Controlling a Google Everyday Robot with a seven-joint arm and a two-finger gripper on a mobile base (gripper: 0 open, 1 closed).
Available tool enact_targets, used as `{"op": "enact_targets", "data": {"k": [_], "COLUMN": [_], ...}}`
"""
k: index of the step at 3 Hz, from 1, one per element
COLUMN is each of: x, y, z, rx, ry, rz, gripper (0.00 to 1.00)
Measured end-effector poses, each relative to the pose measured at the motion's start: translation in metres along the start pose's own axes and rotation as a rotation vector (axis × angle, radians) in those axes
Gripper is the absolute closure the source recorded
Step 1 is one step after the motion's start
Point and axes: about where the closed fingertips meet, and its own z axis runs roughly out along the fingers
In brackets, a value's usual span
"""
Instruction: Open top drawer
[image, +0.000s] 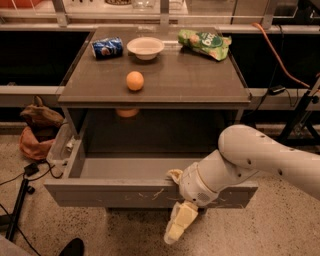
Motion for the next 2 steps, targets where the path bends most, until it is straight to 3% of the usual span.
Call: {"op": "enact_targets", "data": {"k": [1,2], "x": [0.0045,0.0045], "y": [0.0326,0.0326], "z": [0.0005,0.0005], "rx": [-0.002,-0.002], "ry": [-0.032,-0.032], "rz": [0.033,0.033], "gripper": [0.0,0.0]}}
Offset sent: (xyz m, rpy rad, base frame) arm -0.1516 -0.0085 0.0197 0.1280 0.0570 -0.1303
